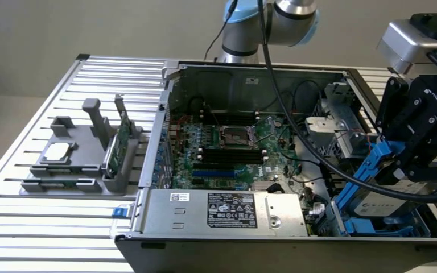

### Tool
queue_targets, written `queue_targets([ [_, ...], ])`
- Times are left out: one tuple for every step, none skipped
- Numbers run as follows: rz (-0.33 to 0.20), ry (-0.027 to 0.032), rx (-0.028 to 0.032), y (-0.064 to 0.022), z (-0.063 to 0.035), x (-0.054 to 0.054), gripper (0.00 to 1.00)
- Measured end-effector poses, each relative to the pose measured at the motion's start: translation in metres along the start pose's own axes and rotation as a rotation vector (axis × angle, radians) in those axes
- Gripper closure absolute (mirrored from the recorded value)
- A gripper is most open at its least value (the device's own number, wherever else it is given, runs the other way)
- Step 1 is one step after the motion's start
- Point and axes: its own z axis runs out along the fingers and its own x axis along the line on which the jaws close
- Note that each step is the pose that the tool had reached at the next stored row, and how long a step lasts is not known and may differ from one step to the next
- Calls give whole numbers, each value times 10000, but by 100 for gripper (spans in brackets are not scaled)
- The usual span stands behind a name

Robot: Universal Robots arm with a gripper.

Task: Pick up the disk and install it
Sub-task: 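Insert the disk into the insertion slot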

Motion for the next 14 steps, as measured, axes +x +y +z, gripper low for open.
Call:
queue_targets([
  [1, 0, 0, 4, 11, 0, 67],
  [0, -2, -1, 8, 23, 0, 67],
  [-1, -7, -1, 9, 36, 1, 67],
  [-2, -14, -1, 10, 49, 1, 67],
  [-2, -19, -1, 10, 60, 0, 67],
  [-3, -23, -2, 10, 71, 0, 67],
  [-3, -32, -1, 10, 85, 0, 67],
  [-3, -40, -2, 9, 98, 1, 67],
  [-3, -47, -2, 9, 111, 1, 67],
  [-4, -52, -1, 8, 125, 1, 67],
  [-3, -55, -2, 7, 142, 1, 67],
  [-3, -55, -2, 7, 156, 1, 67],
  [-3, -56, -2, 6, 172, 1, 67],
  [-4, -57, -2, 5, 190, 1, 67],
])
